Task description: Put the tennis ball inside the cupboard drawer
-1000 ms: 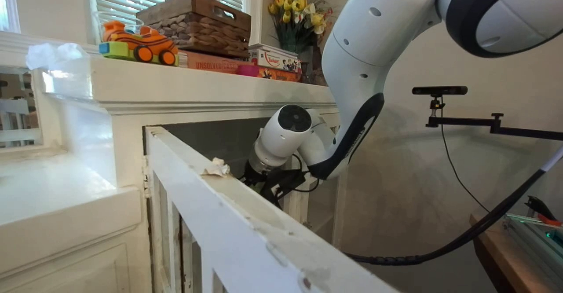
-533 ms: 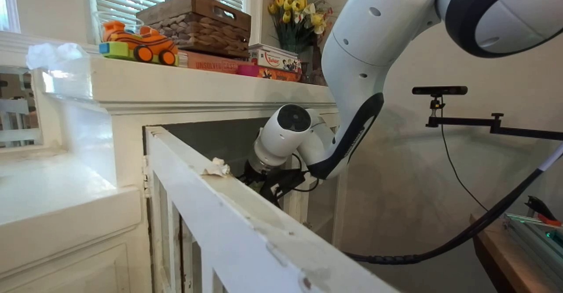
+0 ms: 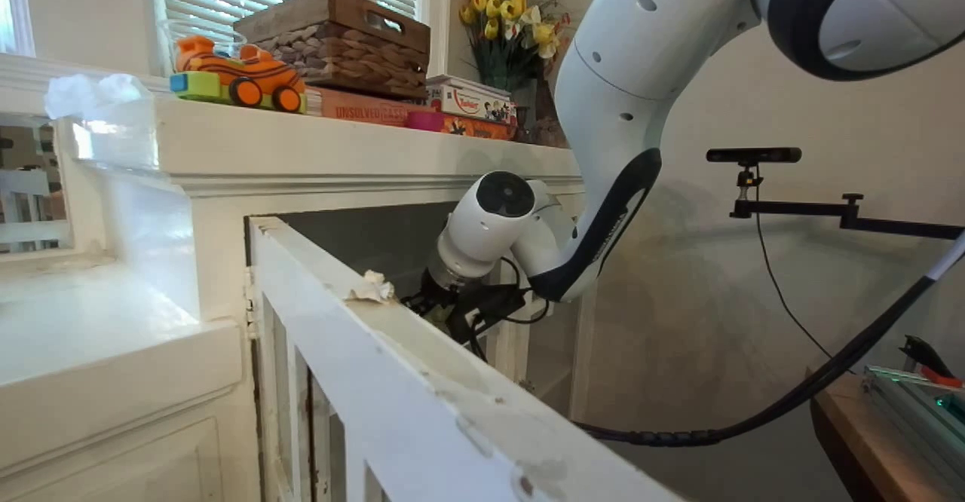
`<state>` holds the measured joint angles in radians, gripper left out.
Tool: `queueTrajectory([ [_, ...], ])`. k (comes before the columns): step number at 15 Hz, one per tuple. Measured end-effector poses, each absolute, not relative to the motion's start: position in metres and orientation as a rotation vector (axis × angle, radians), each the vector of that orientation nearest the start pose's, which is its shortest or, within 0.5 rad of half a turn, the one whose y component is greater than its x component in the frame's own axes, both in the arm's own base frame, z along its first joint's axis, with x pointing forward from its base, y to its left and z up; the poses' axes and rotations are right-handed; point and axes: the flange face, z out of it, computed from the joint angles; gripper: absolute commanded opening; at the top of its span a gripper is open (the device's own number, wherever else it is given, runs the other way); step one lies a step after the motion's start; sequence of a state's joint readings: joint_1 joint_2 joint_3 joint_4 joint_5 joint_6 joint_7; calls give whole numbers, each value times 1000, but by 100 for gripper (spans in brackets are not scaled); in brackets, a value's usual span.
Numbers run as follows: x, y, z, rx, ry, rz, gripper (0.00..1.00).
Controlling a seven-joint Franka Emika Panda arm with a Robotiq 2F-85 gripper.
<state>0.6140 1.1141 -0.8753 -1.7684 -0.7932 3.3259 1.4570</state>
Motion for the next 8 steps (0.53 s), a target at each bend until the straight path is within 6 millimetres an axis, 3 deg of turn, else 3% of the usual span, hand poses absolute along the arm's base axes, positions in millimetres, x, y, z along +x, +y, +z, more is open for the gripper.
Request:
queueTrajectory([
  [4, 652, -26, 144, -3228, 476, -1299, 100],
  [8, 633, -29, 156, -3323, 475, -1231, 100],
])
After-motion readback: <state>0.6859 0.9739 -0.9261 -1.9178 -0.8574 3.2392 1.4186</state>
